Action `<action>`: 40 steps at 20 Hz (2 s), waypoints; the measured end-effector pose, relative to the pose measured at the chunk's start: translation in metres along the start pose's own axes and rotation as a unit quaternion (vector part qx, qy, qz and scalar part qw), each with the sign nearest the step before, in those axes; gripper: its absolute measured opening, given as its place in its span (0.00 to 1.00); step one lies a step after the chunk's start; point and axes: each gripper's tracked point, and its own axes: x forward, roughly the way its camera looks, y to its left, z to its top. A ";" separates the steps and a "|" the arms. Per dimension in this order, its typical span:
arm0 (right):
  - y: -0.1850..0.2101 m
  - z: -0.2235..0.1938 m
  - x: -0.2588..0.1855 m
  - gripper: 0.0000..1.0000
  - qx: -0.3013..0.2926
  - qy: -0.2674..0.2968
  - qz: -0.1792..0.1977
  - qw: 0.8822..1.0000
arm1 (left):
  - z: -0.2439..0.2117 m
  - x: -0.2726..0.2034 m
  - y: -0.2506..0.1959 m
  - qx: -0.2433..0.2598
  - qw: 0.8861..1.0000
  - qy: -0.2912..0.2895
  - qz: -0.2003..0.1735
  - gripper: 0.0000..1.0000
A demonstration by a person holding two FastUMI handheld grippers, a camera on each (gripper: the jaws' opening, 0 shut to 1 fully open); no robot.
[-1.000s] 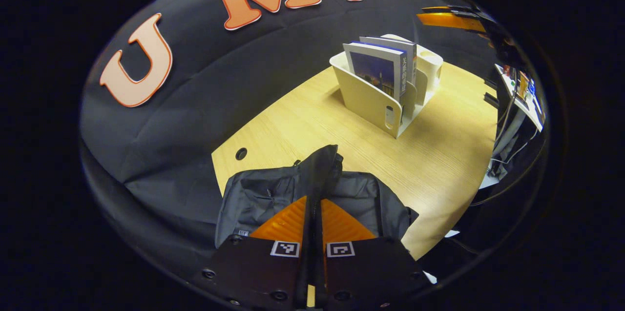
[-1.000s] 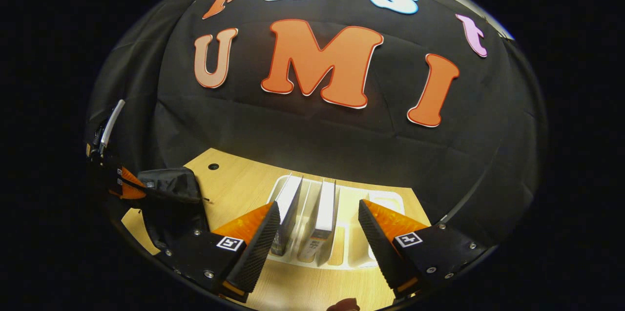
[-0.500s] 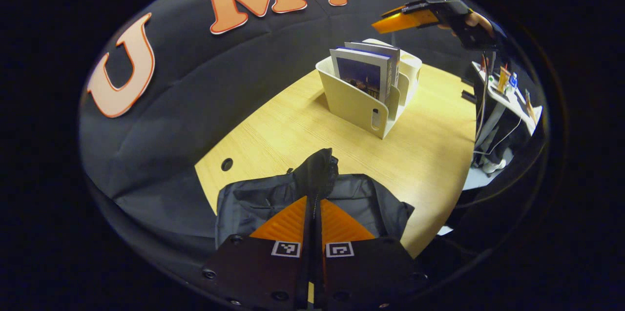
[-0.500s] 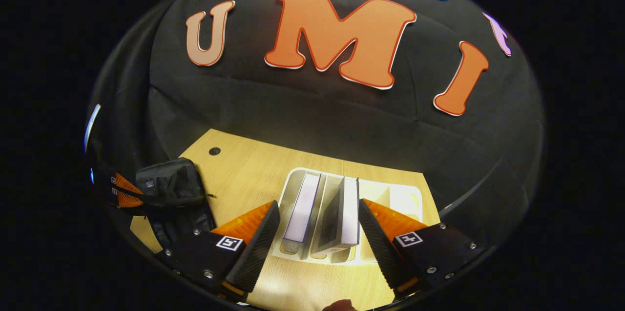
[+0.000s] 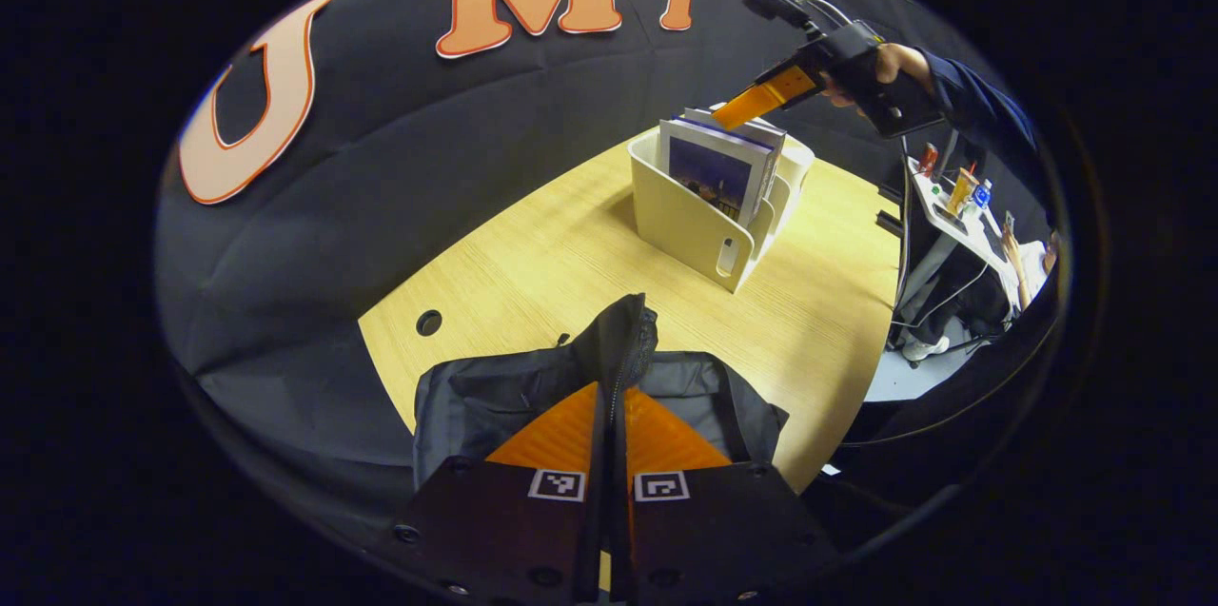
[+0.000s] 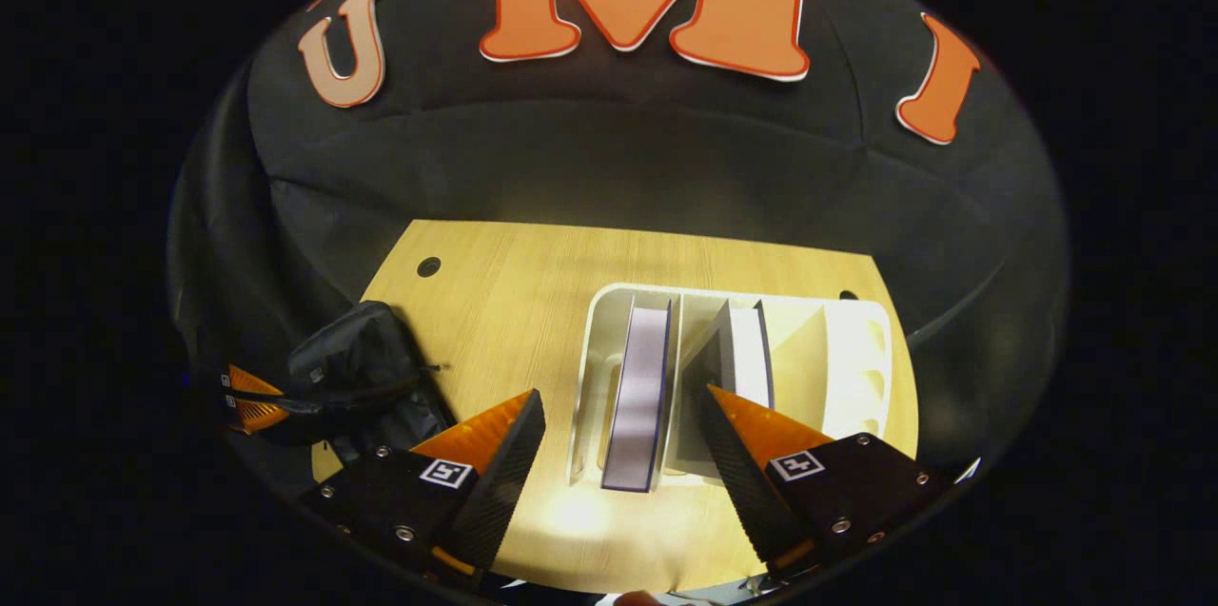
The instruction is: Open the schoolbag, grab two books from the bookshelf and put them into the schoolbag.
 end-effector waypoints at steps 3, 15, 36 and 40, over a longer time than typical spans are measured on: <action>0.000 -0.004 0.016 0.98 0.008 0.041 0.006 0.999 | 0.002 -0.005 -0.003 -0.020 0.999 0.004 -0.028 0.05; -0.013 -0.029 0.066 0.74 0.038 0.179 -0.029 0.983 | 0.006 -0.015 0.005 -0.039 0.997 0.043 -0.059 0.05; -0.006 -0.098 -0.046 0.36 0.063 0.170 0.000 0.983 | 0.009 -0.006 0.003 -0.053 0.994 0.066 -0.065 0.05; 0.001 -0.123 -0.078 0.35 0.112 0.151 0.017 0.982 | 0.008 -0.008 0.002 -0.057 0.994 0.066 -0.065 0.05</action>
